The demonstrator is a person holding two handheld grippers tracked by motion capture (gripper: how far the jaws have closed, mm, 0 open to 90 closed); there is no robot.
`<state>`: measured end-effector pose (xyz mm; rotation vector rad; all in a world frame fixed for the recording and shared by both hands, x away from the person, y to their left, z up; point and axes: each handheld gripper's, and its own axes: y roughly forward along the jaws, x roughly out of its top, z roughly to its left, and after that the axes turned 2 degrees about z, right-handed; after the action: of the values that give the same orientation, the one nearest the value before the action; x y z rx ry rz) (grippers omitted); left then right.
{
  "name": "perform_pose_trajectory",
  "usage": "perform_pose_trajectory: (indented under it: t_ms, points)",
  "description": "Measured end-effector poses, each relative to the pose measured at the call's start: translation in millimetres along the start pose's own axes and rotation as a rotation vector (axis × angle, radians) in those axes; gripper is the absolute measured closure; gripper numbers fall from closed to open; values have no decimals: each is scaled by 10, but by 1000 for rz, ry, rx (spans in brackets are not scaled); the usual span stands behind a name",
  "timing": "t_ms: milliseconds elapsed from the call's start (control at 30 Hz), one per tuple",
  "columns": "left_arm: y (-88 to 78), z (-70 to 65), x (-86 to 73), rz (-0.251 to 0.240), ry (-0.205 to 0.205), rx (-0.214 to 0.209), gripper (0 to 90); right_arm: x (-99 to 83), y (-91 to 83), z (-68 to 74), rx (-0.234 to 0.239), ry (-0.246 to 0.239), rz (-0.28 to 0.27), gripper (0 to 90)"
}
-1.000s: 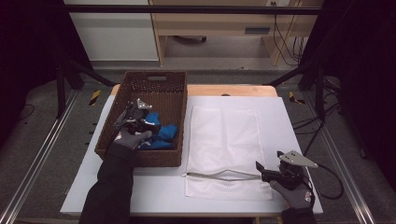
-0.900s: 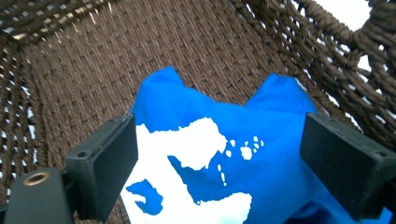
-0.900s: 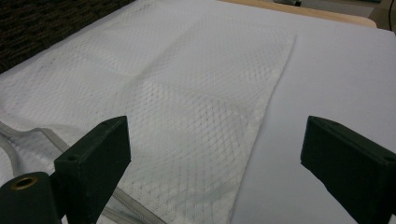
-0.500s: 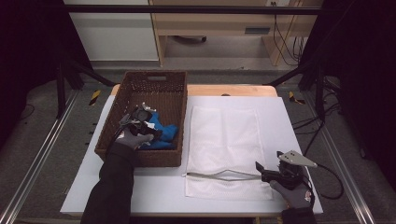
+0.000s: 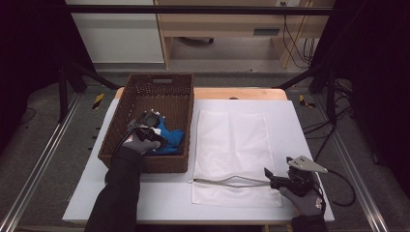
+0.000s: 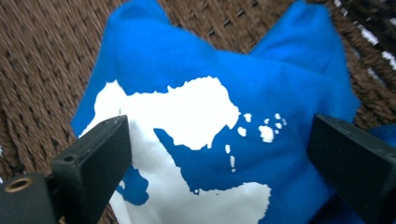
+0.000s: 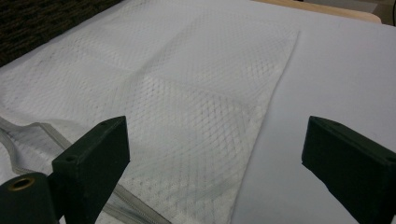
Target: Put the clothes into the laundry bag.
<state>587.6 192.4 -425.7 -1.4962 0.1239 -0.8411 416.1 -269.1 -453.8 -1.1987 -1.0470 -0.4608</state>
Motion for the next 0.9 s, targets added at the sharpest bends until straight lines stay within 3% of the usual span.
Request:
perform_pose_trajectory:
  t_ms: [67, 400, 767, 900]
  points:
    - [28, 19, 4, 27, -18, -9, 52, 0, -2, -1, 1, 1, 0, 81]
    - [128, 36, 20, 123, -36, -25, 77, 0, -9, -5, 0, -1, 3, 81]
    - [115, 49, 14, 117, -74, -71, 325, 1, -7, -4, 2, 1, 4, 82]
    - [87, 48, 12, 102, -69, -77, 405, -1, -3, 1, 2, -4, 5, 83]
